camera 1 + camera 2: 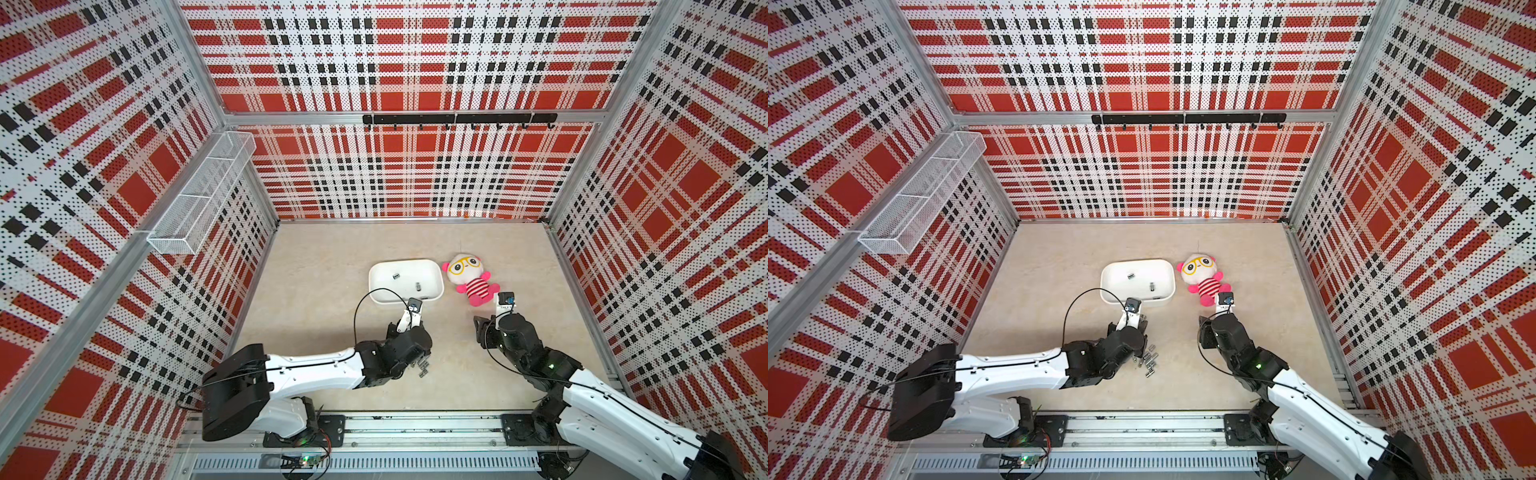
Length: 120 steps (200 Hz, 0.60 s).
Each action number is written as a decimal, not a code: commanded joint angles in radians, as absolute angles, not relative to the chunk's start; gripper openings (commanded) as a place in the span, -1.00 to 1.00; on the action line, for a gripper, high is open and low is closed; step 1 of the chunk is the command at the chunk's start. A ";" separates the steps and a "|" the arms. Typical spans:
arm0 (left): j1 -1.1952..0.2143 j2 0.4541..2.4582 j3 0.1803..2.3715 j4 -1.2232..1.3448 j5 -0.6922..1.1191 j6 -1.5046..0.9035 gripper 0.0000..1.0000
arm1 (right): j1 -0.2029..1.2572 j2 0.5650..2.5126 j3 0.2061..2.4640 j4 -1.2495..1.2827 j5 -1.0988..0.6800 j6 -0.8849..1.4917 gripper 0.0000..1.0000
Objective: Put the socket on the desktop into the storage box
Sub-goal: Place the socket head in the storage box.
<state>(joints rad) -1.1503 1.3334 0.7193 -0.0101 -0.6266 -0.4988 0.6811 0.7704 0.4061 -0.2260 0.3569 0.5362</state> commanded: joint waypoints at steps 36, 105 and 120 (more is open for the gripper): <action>-0.919 1.437 0.921 0.141 -0.318 -0.616 -1.00 | 0.683 0.761 0.390 -0.202 0.380 0.532 0.15; -0.725 1.625 0.950 0.168 -0.313 -0.550 -1.00 | 0.684 0.774 0.389 -0.196 0.388 0.532 0.15; -0.708 1.669 0.966 0.165 -0.310 -0.543 -1.00 | 0.683 0.778 0.389 -0.201 0.394 0.532 0.15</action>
